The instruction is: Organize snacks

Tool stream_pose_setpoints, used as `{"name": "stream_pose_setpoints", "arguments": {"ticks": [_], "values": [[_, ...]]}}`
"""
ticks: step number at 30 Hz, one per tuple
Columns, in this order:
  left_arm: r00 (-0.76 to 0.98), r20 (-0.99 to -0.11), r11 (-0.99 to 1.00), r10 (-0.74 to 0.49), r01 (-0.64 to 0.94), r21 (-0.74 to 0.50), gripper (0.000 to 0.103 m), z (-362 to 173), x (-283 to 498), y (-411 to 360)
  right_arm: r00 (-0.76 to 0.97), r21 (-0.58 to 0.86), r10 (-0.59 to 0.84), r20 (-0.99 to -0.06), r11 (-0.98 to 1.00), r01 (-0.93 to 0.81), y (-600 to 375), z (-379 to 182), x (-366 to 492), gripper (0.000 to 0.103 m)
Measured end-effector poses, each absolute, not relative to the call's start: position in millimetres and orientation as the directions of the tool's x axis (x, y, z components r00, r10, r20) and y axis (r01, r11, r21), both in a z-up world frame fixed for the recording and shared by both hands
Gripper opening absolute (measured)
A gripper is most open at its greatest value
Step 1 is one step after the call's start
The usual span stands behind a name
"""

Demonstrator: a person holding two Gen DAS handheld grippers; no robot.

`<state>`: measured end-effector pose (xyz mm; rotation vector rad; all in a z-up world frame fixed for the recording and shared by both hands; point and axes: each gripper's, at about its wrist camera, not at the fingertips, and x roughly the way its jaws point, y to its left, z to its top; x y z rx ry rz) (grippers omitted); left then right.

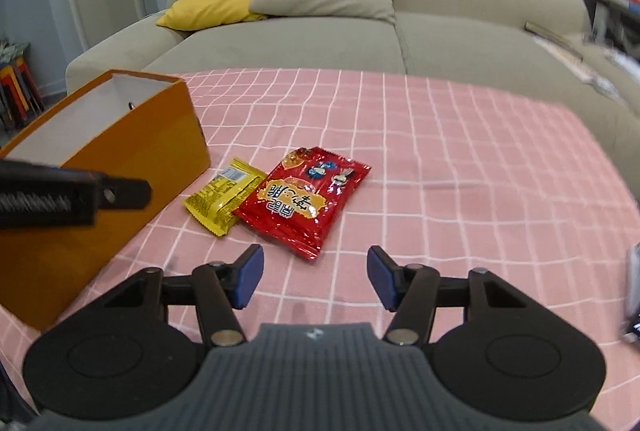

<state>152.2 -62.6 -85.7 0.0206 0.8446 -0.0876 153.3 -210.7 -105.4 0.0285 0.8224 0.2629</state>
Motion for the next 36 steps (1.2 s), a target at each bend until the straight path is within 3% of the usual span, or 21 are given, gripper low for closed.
{"name": "stream_pose_setpoints", "arguments": {"ticks": [2, 9, 15, 21, 23, 25, 30, 36], "values": [[0.644, -0.762, 0.996, -0.07, 0.09, -0.016, 0.053, -99, 159, -64, 0.642, 0.116, 0.245, -0.727, 0.965, -0.237, -206, -115, 160, 0.056], [0.6, -0.795, 0.995, -0.094, 0.045, -0.085, 0.054, -128, 177, -61, 0.595, 0.078, 0.233, -0.769, 0.958, -0.275, -198, -146, 181, 0.04], [0.574, -0.809, 0.988, -0.128, 0.0, -0.157, 0.053, -142, 188, -59, 0.579, 0.073, 0.238, -0.78, 0.953, -0.295, -194, -157, 190, 0.039], [0.546, -0.827, 0.984, -0.132, -0.029, -0.177, 0.053, -151, 206, -64, 0.586, 0.058, 0.239, -0.775, 0.949, -0.31, -192, -159, 195, 0.023], [0.558, -0.819, 0.983, -0.133, -0.033, -0.182, 0.048, -153, 207, -64, 0.586, 0.055, 0.236, -0.775, 0.949, -0.31, -193, -159, 195, 0.009], [0.563, -0.813, 0.978, -0.15, -0.039, -0.207, 0.035, -155, 206, -62, 0.582, 0.067, 0.238, -0.778, 0.952, -0.3, -196, -159, 195, 0.0], [0.567, -0.81, 0.974, -0.15, -0.053, -0.218, 0.009, -156, 207, -60, 0.579, 0.069, 0.237, -0.78, 0.953, -0.296, -202, -159, 193, 0.0], [0.558, -0.814, 0.967, -0.16, -0.077, -0.243, 0.0, -154, 201, -57, 0.581, 0.05, 0.221, -0.784, 0.954, -0.295, -208, -154, 185, 0.0]]}}
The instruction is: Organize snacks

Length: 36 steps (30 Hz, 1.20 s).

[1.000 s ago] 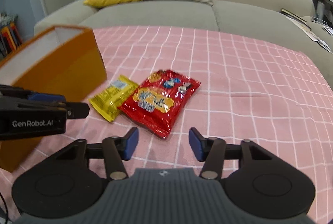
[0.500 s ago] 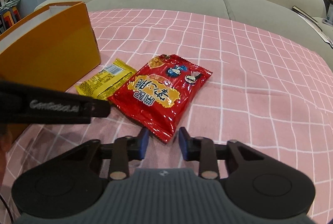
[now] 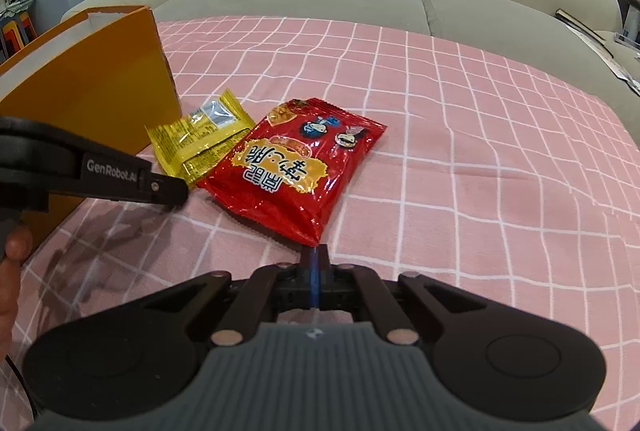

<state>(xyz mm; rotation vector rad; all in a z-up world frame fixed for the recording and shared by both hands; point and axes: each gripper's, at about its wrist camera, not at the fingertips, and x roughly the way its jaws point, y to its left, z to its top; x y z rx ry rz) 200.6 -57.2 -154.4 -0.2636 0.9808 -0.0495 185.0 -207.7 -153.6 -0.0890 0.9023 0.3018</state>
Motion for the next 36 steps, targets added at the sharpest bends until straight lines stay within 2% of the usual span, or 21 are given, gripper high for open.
{"name": "stream_pose_setpoints", "arguments": {"ticks": [9, 12, 13, 16, 18, 20, 21, 22, 36], "values": [[0.527, -0.835, 0.952, -0.16, -0.14, -0.272, 0.0, -153, 170, -46, 0.588, 0.034, 0.214, -0.78, 0.953, -0.302, -209, -147, 170, 0.002], [0.525, -0.837, 0.951, -0.152, -0.154, -0.269, 0.0, -151, 164, -43, 0.602, -0.004, 0.215, -0.769, 0.94, -0.34, -201, -148, 177, 0.03], [0.523, -0.839, 0.949, -0.151, -0.159, -0.271, 0.0, -150, 164, -42, 0.6, -0.013, 0.218, -0.769, 0.934, -0.357, -198, -149, 181, 0.035], [0.532, -0.834, 0.947, -0.147, -0.166, -0.273, 0.0, -146, 165, -39, 0.579, -0.023, 0.227, -0.783, 0.92, -0.392, -190, -154, 195, 0.04], [0.535, -0.831, 0.947, -0.149, -0.164, -0.276, 0.0, -145, 165, -39, 0.579, -0.036, 0.221, -0.784, 0.916, -0.399, -186, -157, 202, 0.039], [0.533, -0.832, 0.948, -0.152, -0.159, -0.275, 0.0, -145, 164, -39, 0.572, -0.021, 0.233, -0.786, 0.915, -0.402, -185, -159, 206, 0.026], [0.531, -0.834, 0.949, -0.15, -0.16, -0.273, 0.0, -145, 163, -39, 0.573, -0.012, 0.241, -0.784, 0.915, -0.403, -185, -159, 208, 0.023], [0.529, -0.836, 0.949, -0.149, -0.162, -0.271, 0.0, -146, 163, -39, 0.573, -0.011, 0.243, -0.782, 0.915, -0.404, -185, -159, 208, 0.006], [0.465, -0.876, 0.943, -0.131, -0.215, -0.255, 0.0, -145, 136, -46, 0.479, 0.059, 0.282, -0.831, 0.902, -0.427, -222, -140, 148, 0.005]]}}
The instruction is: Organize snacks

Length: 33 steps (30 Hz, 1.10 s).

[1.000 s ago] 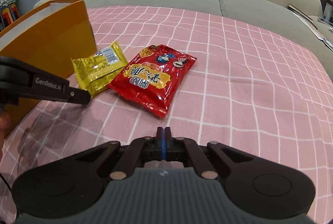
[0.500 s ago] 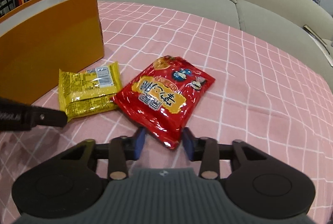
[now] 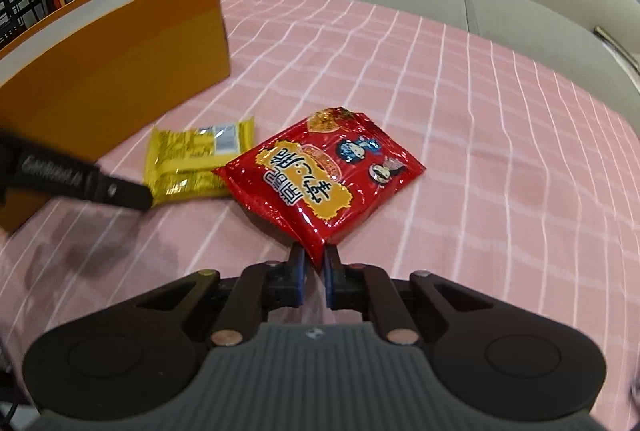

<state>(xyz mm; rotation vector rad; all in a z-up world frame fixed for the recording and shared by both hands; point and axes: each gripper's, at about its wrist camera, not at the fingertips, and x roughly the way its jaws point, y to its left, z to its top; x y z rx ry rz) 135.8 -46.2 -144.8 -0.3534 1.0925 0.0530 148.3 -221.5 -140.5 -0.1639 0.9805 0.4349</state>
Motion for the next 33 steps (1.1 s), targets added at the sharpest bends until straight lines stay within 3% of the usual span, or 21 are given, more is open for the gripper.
{"name": "stream_pose_setpoints", "arguments": {"ticks": [9, 12, 15, 18, 23, 25, 33], "values": [[0.356, -0.916, 0.94, -0.186, -0.207, -0.272, 0.0, -152, 110, -65, 0.381, 0.121, 0.285, -0.879, 0.908, -0.4, -236, -131, 109, 0.006], [0.333, -0.92, 0.941, -0.206, -0.189, -0.279, 0.004, -152, 106, -67, 0.378, 0.107, 0.268, -0.886, 0.913, -0.395, -233, -131, 106, 0.011], [0.338, -0.913, 0.939, -0.226, -0.175, -0.297, 0.018, -147, 97, -61, 0.387, 0.108, 0.249, -0.888, 0.93, -0.351, -234, -129, 105, 0.018], [0.363, -0.907, 0.955, -0.216, -0.116, -0.274, 0.034, -138, 93, -56, 0.419, 0.134, 0.252, -0.872, 0.948, -0.29, -245, -121, 101, 0.039], [0.444, -0.877, 0.977, -0.186, -0.011, -0.213, 0.049, -127, 100, -59, 0.478, 0.216, 0.268, -0.837, 0.963, -0.161, -264, -115, 106, 0.051], [0.465, -0.865, 0.981, -0.189, 0.055, -0.185, 0.054, -125, 105, -63, 0.485, 0.244, 0.268, -0.832, 0.963, -0.114, -265, -116, 112, 0.062], [0.48, -0.866, 0.939, -0.138, 0.342, 0.04, 0.073, -132, 131, -88, 0.474, 0.313, 0.311, -0.824, 0.947, -0.077, -242, -125, 143, 0.071]]}}
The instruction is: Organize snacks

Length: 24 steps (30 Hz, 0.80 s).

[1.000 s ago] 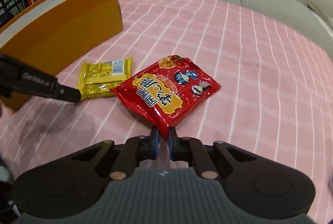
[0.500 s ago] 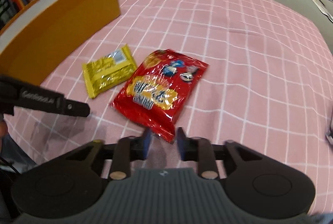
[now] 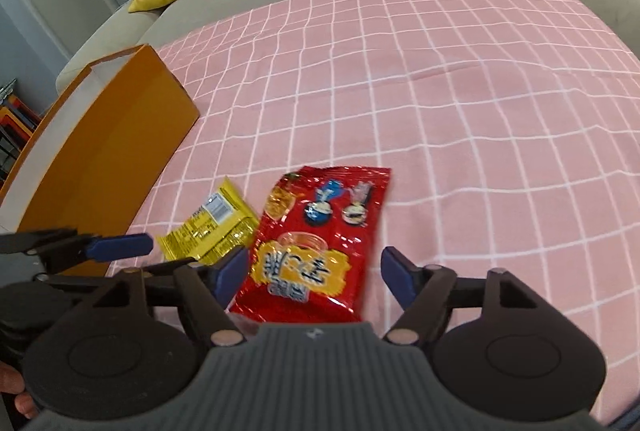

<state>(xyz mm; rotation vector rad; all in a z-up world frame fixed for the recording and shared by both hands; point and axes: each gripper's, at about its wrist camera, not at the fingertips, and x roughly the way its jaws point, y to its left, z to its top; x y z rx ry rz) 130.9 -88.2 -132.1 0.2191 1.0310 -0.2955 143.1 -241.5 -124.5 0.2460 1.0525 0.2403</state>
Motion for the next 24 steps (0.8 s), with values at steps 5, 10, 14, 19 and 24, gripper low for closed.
{"name": "stream_pose_setpoints", "arguments": {"ticks": [5, 10, 14, 19, 24], "values": [[0.445, -0.882, 0.897, -0.153, 0.438, 0.065, 0.077, -146, 143, -96, 0.455, 0.314, 0.31, -0.835, 0.947, -0.068, -231, -135, 158, 0.078], [0.417, -0.893, 0.898, -0.167, 0.439, 0.037, 0.078, -157, 156, -97, 0.407, 0.253, 0.265, -0.874, 0.964, -0.084, -223, -148, 176, 0.078], [0.426, -0.891, 0.925, -0.156, 0.38, 0.019, 0.071, -160, 161, -95, 0.404, 0.253, 0.266, -0.876, 0.964, -0.086, -222, -154, 182, 0.078], [0.413, -0.907, 0.974, -0.086, 0.225, 0.01, 0.062, -157, 166, -82, 0.411, 0.243, 0.265, -0.872, 0.964, -0.106, -225, -155, 188, 0.07], [0.382, -0.923, 0.997, -0.051, 0.075, -0.024, 0.062, -152, 168, -63, 0.41, 0.206, 0.264, -0.873, 0.962, -0.181, -228, -153, 184, 0.071]]}}
